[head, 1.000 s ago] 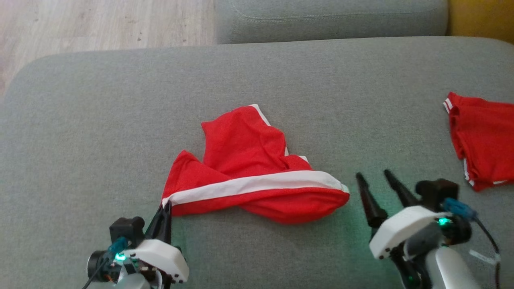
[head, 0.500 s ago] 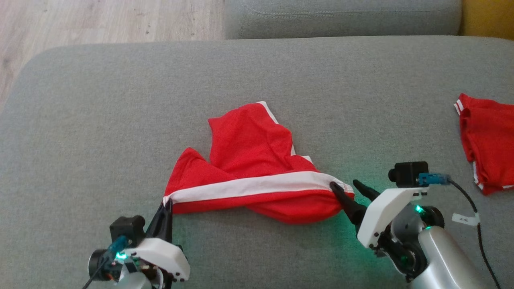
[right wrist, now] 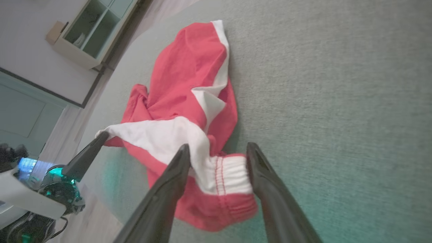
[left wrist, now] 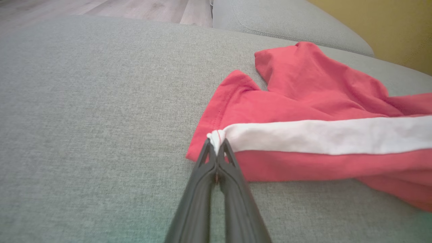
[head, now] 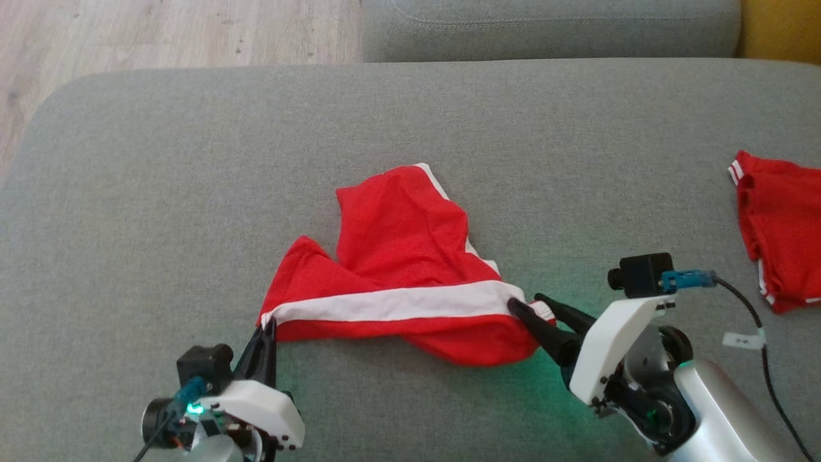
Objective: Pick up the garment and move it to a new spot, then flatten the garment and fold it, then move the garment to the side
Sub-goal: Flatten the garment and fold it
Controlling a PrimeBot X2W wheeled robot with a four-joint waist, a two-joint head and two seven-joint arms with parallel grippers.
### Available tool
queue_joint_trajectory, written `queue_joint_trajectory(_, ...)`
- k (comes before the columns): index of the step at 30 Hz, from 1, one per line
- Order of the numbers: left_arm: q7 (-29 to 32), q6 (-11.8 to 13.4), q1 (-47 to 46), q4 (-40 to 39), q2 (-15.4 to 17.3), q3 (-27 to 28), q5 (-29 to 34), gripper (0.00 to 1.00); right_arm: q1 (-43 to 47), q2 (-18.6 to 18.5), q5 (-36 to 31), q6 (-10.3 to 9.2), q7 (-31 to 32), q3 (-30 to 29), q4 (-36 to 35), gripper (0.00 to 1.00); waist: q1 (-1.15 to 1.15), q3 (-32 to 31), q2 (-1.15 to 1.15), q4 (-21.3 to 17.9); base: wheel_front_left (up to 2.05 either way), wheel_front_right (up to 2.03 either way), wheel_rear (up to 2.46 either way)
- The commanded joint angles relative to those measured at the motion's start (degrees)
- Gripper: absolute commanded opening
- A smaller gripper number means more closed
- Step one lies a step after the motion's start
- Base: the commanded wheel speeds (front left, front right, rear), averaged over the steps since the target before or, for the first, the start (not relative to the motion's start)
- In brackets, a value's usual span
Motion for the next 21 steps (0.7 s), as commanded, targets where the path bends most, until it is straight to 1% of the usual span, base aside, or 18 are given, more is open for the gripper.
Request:
queue_joint_trajectory(1, -0.79, 0.23, -2.0, -1.66, 1.23, 1.46, -0.36, 0.0, -1.27, -1.45, 0.72, 0.39, 0.42, 1.8, -3.04, 0.78, 0.0, 0.01, 0.0, -0.03, 0.0, 0.0, 0.0)
queue_joint_trajectory(3, -0.77, 0.25, -2.06, -1.71, 1.22, 1.36, -0.37, 0.0, -1.01, -2.6, 0.3, 0.39, 0.82, 2.51, -3.44, 0.8, 0.0, -0.06, 0.0, -0.03, 0.0, 0.0, 0.0)
queue_joint_trajectory(6, -0.75, 0.26, -2.05, -1.72, 1.24, 1.24, -0.44, 0.0, -0.22, -4.03, -1.46, 0.39, 0.68, 2.74, -3.01, 0.87, 0.0, -0.21, 0.0, -0.04, 0.0, 0.0, 0.0)
queue_joint_trajectory(8, -0.74, 0.25, -2.03, -1.72, 1.25, 1.2, -0.47, 0.0, 0.11, -4.15, -1.59, 0.39, 0.55, 2.71, -2.93, 0.87, 0.0, -0.24, 0.0, -0.04, 0.0, 0.0, 0.0)
queue_joint_trajectory(10, -0.74, 0.24, -2.0, -1.69, 1.29, 1.15, -0.55, 0.0, 0.83, -4.26, -1.68, 0.39, 0.34, 2.62, -2.84, 0.86, 0.0, -0.33, 0.0, -0.08, 0.0, 0.0, 0.0)
queue_joint_trajectory(11, -0.78, 0.23, -1.94, -1.66, 1.34, 1.1, -0.62, 0.0, 1.65, -4.31, -1.64, 0.39, 0.29, 2.78, -3.04, 0.82, 0.0, -0.44, 0.0, -0.13, 0.0, 0.0, 0.0)
queue_joint_trajectory(14, -0.88, 0.25, -1.8, -1.65, 1.45, 1.09, -0.74, 0.0, 2.57, -4.17, -1.32, 0.39, -0.02, 2.73, -3.63, 0.49, 0.0, -0.63, 0.0, -0.33, 0.0, 0.0, 0.0)
queue_joint_trajectory(19, -0.94, 0.3, -1.52, -1.72, 1.69, 0.97, -0.86, 0.0, 2.91, -3.71, -0.82, 0.39, -1.05, 2.47, -4.9, 0.28, 0.0, -0.92, 0.0, -0.66, 0.0, 0.0, 0.0)
queue_joint_trajectory(20, -0.94, 0.31, -1.48, -1.75, 1.73, 0.93, -0.87, 0.0, 2.88, -3.73, -0.77, 0.39, -1.13, 2.51, -5.15, 0.23, 0.0, -0.98, 0.0, -0.68, 0.0, 0.0, 0.0)
queue_joint_trajectory(21, -0.94, 0.32, -1.45, -1.77, 1.75, 0.88, -0.88, 0.0, 2.84, -3.78, -0.71, 0.39, -1.23, 2.58, -5.39, 0.14, 0.0, -1.05, 0.0, -0.7, 0.0, 0.0, 0.0)
